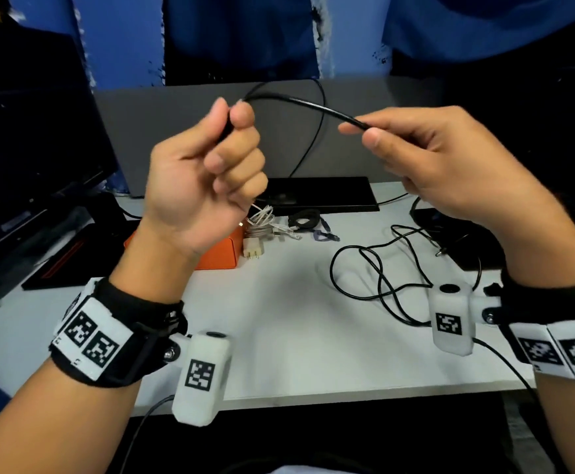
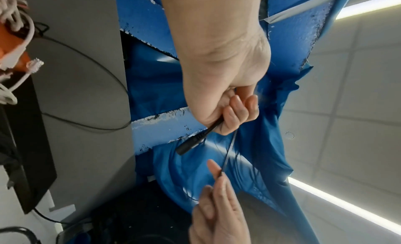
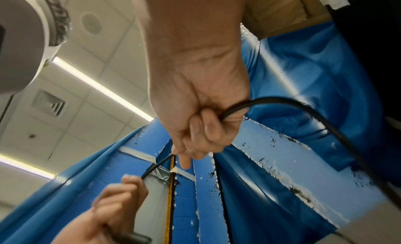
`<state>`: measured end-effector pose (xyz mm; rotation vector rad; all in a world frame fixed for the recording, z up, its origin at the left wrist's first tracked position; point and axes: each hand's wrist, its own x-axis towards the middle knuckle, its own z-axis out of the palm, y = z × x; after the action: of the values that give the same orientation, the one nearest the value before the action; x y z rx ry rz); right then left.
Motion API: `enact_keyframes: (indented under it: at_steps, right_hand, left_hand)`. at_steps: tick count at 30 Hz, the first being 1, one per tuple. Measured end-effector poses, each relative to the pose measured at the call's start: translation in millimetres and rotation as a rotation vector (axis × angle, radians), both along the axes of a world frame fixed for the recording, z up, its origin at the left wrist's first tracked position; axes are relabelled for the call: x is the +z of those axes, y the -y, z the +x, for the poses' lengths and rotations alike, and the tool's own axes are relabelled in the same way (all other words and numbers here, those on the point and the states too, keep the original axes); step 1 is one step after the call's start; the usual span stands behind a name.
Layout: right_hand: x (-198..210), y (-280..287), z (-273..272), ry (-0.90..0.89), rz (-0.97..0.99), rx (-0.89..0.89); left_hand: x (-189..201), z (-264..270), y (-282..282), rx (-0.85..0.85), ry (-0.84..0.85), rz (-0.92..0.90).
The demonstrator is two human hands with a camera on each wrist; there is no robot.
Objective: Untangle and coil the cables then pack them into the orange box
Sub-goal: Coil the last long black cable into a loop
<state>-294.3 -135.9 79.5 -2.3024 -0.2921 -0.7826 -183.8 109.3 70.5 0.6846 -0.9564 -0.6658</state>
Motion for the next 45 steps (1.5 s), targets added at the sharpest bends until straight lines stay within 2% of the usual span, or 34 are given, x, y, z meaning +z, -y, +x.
enact_keyframes:
  at_steps: [2,4,6,9,10,12,14,15,18,21,26,29,33,37,39,43,45]
  right_hand:
    - [-3,-3,1,-0.075,-0.143,-0.121]
    - [-7,-16,-1,-0.179,-0.284,-0.167]
    - [-12,-31,-2,-0.269,-0.427,-0.139]
    - [-20,-54,-4,-0.346,-0.607,0.004]
    - [-23,-60,-6,-0.372,-0.631,0.053]
    - [-23,-67,-12,-0.376,-0.61,0.147]
    - [-17,-67,-19,-0.266,-0.488,0.197]
    - [-13,-64,-22,-0.177,-0.397,0.192]
    - [-3,-55,-24,0.033,-0.105,0.151]
    - [-4,-52,-21,0.062,0.072,0.178]
    - [-5,-55,-14,0.014,0.063,0.176]
    - [-4,-54,-12,0.002,-0.003,0.088]
    - [-5,-48,-13,-0.027,-0.173,-0.049]
    - [-6,-47,-13,-0.105,-0.223,-0.064]
    - [-6,-45,-10,-0.034,-0.158,-0.029]
    - [-9,-48,0,0.221,0.074,-0.056]
    - [-13,-54,3,0.241,0.13,-0.06]
  left_hand:
    - [3,-1,1,-0.01,-0.045,-0.116]
    - [3,-4,5,0.138,-0.007,-0.141]
    - [0,-10,14,0.298,0.106,-0.094]
    - [-10,-19,30,0.474,0.266,0.017]
    - [-13,-21,32,0.545,0.355,0.072]
    - [-18,-25,32,0.676,0.637,0.233]
    - [-19,-27,27,0.714,0.882,0.387]
    - [-18,-28,24,0.677,0.916,0.424]
    - [-11,-25,15,0.496,0.755,0.394]
    - [-9,-25,13,0.371,0.619,0.319]
    - [-16,-21,15,0.103,0.351,0.218]
    - [-19,-19,16,-0.008,0.272,0.215]
    - [-16,-23,17,0.064,0.283,0.358]
    - [-15,-27,20,0.195,0.301,0.459]
    - [-15,-30,23,0.177,0.279,0.425]
    - [-12,-31,24,0.206,0.246,0.33]
    - [-11,-32,25,0.205,0.226,0.285]
